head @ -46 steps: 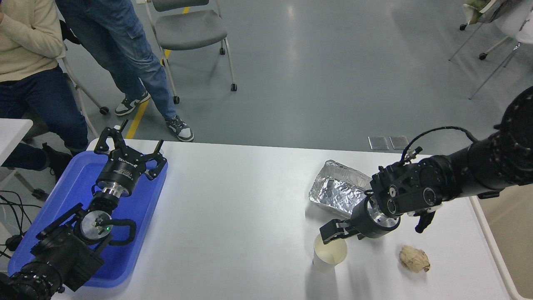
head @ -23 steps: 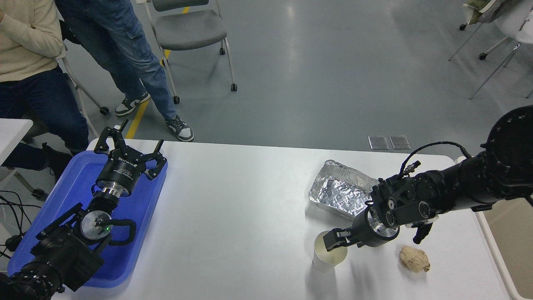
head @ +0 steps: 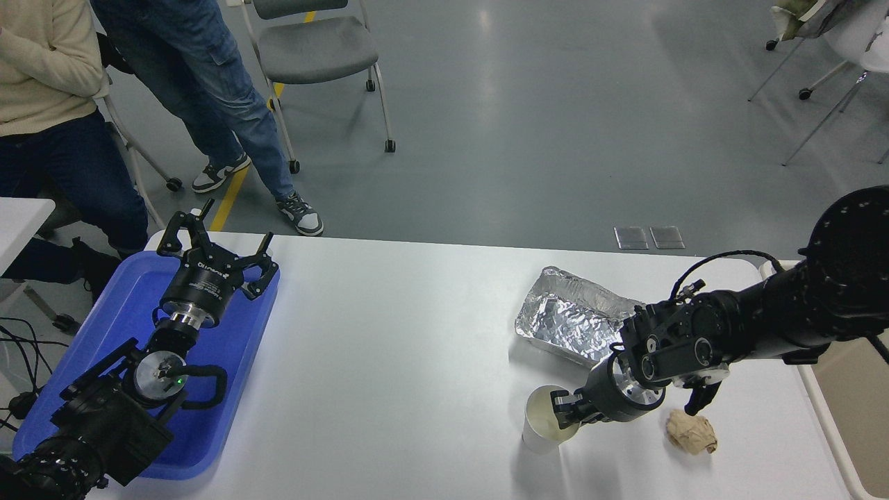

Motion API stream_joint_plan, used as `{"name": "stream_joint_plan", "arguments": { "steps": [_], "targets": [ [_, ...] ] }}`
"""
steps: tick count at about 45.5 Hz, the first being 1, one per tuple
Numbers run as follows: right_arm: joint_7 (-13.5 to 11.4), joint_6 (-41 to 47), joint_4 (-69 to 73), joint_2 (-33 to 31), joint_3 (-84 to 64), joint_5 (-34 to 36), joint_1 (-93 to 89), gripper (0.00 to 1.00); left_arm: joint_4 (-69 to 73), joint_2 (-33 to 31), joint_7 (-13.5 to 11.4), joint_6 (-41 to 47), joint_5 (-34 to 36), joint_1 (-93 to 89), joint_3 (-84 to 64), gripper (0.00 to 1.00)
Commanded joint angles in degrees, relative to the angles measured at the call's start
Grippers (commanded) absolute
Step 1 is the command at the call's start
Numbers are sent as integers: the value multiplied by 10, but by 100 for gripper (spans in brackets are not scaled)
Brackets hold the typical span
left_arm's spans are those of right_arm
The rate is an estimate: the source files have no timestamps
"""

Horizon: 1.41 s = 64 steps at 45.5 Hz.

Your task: Pick up paper cup place in dustbin

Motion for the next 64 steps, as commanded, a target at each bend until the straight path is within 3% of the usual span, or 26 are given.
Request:
{"name": "stream_joint_plan", "arguments": {
  "steps": [1, 25, 45, 64],
  "targets": [
    [-1, 25, 3, -10, 0, 25, 14, 0, 0, 0, 0, 0, 0, 0, 0, 100],
    [-1, 93, 126, -75, -36, 40, 207, 0, 0, 0, 0, 0, 0, 0, 0, 100],
    [-1, 316, 139, -95, -119, 62, 414, 0, 0, 0, 0, 0, 0, 1, 0, 100],
    [0, 317, 144, -106, -178, 62, 588, 0, 0, 0, 0, 0, 1, 1, 0, 100]
  ]
}}
